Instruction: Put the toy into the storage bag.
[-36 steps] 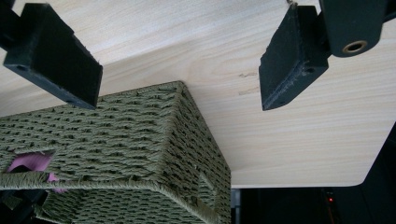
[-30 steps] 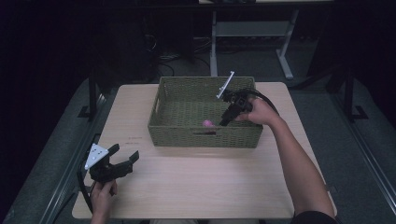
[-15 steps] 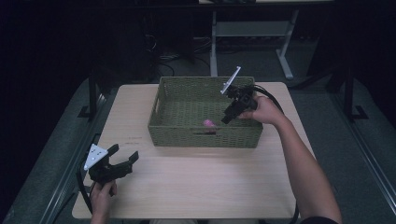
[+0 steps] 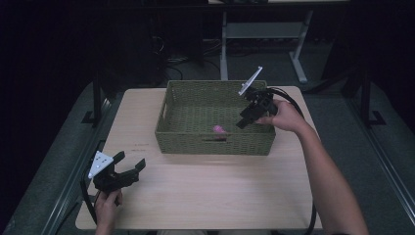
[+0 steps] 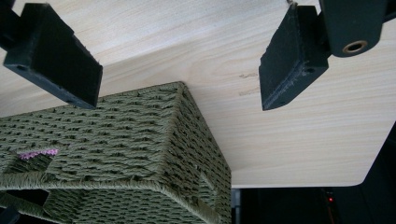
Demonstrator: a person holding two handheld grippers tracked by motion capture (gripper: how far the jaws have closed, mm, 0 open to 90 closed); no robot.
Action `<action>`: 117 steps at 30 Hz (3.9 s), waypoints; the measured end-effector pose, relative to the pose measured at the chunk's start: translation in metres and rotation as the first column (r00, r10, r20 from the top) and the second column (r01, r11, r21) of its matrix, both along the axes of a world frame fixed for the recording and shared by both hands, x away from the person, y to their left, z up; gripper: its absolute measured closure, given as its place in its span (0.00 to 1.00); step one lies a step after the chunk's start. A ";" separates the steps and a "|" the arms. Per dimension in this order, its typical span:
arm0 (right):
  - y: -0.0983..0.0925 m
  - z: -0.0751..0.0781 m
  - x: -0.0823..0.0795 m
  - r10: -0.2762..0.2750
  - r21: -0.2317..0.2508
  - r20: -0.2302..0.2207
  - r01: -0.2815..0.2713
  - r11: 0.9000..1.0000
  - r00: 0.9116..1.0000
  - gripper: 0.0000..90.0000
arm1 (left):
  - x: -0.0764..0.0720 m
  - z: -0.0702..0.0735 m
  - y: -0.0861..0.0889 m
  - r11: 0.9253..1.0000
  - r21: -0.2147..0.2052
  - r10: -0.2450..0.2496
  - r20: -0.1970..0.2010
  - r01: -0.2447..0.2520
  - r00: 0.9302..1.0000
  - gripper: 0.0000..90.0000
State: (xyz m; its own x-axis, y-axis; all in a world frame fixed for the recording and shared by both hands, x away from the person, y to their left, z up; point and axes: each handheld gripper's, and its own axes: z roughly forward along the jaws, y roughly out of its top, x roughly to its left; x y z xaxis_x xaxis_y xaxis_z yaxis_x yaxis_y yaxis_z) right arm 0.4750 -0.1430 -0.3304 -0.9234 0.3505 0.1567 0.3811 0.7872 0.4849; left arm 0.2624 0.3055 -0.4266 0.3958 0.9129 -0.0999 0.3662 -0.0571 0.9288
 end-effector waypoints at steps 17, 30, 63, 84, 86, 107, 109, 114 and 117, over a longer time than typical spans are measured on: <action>-0.020 0.015 -0.016 -0.034 0.033 0.024 0.034 0.999 0.999 0.39 | 0.000 0.000 -0.002 1.000 0.003 -0.002 0.000 0.002 1.000 0.14; -0.033 0.018 -0.027 -0.062 0.033 0.033 0.060 0.998 0.998 0.35 | 0.000 0.000 -0.002 1.000 0.004 -0.001 -0.001 0.001 1.000 0.14; -0.070 0.011 -0.060 -0.109 0.071 0.041 0.106 0.992 0.993 0.32 | 0.000 0.000 -0.003 1.000 0.010 -0.003 -0.003 0.003 1.000 0.14; -0.090 0.001 -0.080 -0.127 0.087 0.055 0.122 0.989 0.990 0.32 | -0.001 0.000 -0.004 1.000 0.013 -0.003 -0.004 0.003 1.000 0.14; -0.093 -0.001 -0.083 -0.128 0.088 0.055 0.123 0.989 0.990 0.32 | -0.001 0.000 -0.004 1.000 0.012 -0.003 -0.005 0.003 1.000 0.14; -0.115 -0.028 -0.107 -0.172 0.111 0.020 0.168 0.979 0.985 0.31 | 0.000 -0.001 -0.004 1.000 0.015 -0.001 -0.005 0.001 1.000 0.14; -0.117 -0.032 -0.109 -0.176 0.112 0.018 0.173 0.978 0.984 0.31 | 0.000 -0.001 -0.005 1.000 0.017 -0.001 -0.005 0.001 1.000 0.14; -0.123 -0.041 -0.115 -0.185 0.117 0.010 0.183 0.976 0.983 0.31 | 0.000 -0.001 -0.004 1.000 0.015 0.000 -0.005 0.000 1.000 0.14; -0.125 -0.044 -0.117 -0.189 0.125 0.006 0.187 0.974 0.982 0.31 | -0.001 -0.001 -0.004 1.000 0.015 0.001 -0.004 -0.001 1.000 0.14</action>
State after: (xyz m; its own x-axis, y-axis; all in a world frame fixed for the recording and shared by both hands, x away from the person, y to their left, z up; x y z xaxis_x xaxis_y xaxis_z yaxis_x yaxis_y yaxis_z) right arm 0.3584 -0.2677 -0.3741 -0.8459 0.4971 0.1935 0.5069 0.6362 0.5816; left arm 0.2618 0.3015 -0.4275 0.3942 0.9148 -0.0875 0.3699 -0.0708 0.9264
